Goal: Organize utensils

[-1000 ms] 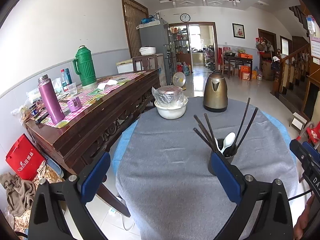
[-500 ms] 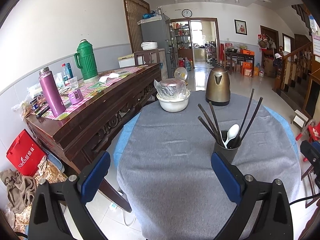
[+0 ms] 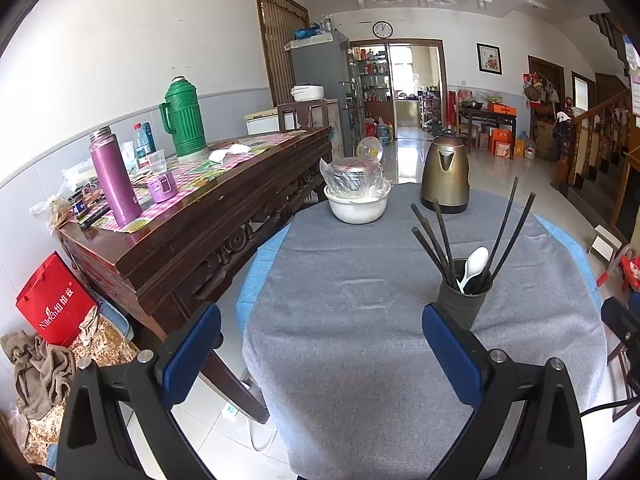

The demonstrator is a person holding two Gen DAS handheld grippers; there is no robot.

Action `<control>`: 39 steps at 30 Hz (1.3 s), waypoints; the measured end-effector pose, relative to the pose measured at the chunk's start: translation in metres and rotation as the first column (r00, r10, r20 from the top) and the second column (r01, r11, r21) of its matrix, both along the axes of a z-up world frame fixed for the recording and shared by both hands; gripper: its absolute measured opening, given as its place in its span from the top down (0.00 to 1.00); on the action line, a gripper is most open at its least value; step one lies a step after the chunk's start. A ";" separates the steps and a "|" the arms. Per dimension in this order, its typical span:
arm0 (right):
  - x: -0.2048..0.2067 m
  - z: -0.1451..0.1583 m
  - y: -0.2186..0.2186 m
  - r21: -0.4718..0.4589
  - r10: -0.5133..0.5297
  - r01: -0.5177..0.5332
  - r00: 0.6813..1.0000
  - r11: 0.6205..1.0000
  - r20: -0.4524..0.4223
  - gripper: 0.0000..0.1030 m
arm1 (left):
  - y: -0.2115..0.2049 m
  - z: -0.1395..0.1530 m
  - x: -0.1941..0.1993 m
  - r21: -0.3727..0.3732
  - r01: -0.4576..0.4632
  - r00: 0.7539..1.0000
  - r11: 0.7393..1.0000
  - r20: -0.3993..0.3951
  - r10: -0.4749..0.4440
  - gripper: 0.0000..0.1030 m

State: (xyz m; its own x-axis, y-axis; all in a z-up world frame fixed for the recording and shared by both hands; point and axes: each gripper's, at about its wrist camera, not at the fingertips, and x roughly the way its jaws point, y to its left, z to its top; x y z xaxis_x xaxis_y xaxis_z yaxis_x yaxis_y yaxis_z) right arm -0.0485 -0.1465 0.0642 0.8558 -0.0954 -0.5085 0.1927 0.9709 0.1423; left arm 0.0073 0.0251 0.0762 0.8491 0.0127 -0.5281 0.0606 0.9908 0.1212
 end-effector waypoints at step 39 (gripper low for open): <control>-0.003 -0.011 0.041 -0.050 0.084 -0.087 0.994 0.995 -0.064 0.28 | 0.027 -0.016 -0.009 0.008 -0.048 0.999 0.999 -0.024 0.048 0.03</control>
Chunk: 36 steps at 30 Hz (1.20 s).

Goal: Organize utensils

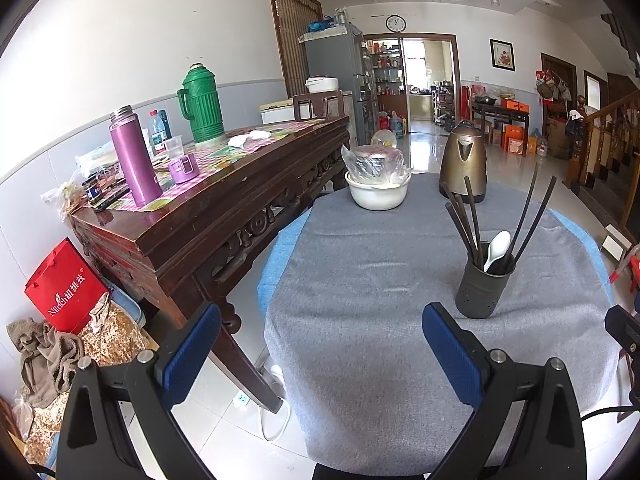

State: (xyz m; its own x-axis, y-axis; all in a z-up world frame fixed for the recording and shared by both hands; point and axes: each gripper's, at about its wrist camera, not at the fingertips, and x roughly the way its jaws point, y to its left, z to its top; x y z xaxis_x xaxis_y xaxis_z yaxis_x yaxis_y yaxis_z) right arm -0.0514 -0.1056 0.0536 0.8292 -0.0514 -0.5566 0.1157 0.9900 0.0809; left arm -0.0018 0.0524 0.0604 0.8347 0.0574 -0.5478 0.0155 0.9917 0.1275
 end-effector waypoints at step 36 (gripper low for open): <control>-0.003 -0.002 0.002 -0.002 -0.004 0.004 1.000 1.000 -0.003 0.28 | 0.009 -0.004 -0.004 0.000 -0.005 1.000 1.000 -0.014 0.005 0.02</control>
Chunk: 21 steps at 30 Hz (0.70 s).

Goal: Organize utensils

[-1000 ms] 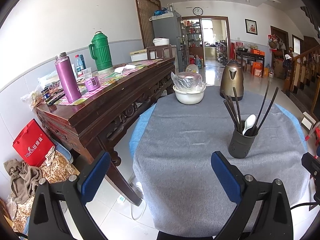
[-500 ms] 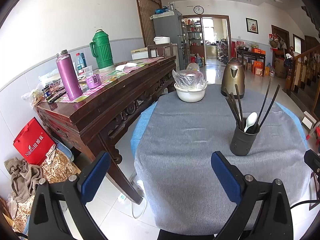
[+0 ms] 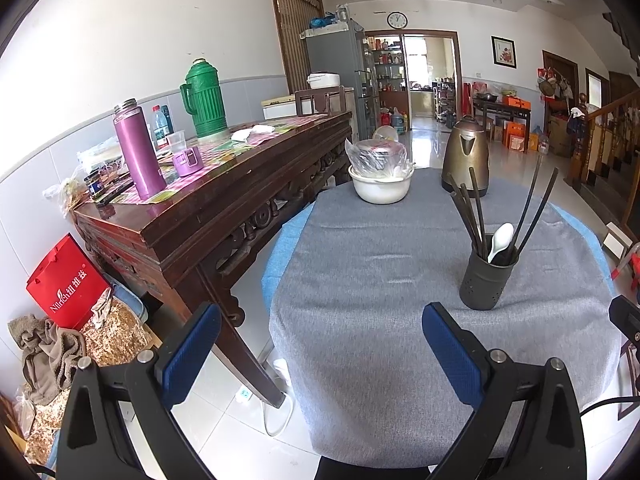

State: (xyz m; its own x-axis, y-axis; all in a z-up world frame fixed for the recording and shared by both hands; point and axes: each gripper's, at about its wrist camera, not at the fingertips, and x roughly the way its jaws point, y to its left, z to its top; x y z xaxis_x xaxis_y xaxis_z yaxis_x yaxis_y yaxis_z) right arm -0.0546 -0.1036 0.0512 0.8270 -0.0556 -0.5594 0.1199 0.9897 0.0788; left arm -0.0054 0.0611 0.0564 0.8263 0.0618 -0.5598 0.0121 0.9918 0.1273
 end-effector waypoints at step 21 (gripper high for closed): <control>-0.002 0.002 0.006 -0.009 0.001 -0.001 1.000 1.000 0.001 0.28 | 0.008 0.000 -0.002 -0.009 -0.014 1.000 1.000 -0.001 0.014 0.03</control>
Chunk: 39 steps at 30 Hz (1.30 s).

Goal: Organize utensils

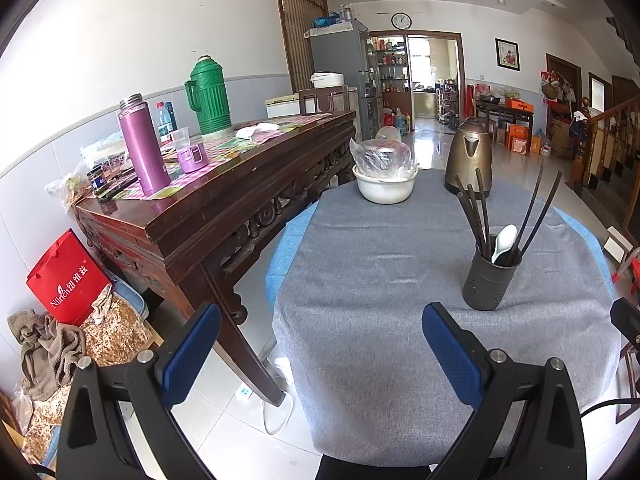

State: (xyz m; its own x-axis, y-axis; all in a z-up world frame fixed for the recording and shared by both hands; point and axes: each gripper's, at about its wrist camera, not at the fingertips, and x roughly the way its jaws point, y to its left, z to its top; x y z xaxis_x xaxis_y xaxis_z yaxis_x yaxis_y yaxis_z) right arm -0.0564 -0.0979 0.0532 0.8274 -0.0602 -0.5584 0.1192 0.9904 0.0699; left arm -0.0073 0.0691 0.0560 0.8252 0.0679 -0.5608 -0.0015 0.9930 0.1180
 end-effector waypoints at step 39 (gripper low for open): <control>0.010 0.011 -0.006 -0.005 -0.023 0.023 1.000 1.000 -0.005 0.28 | 0.000 0.001 0.012 -0.010 -0.007 1.000 1.000 -0.020 0.007 0.03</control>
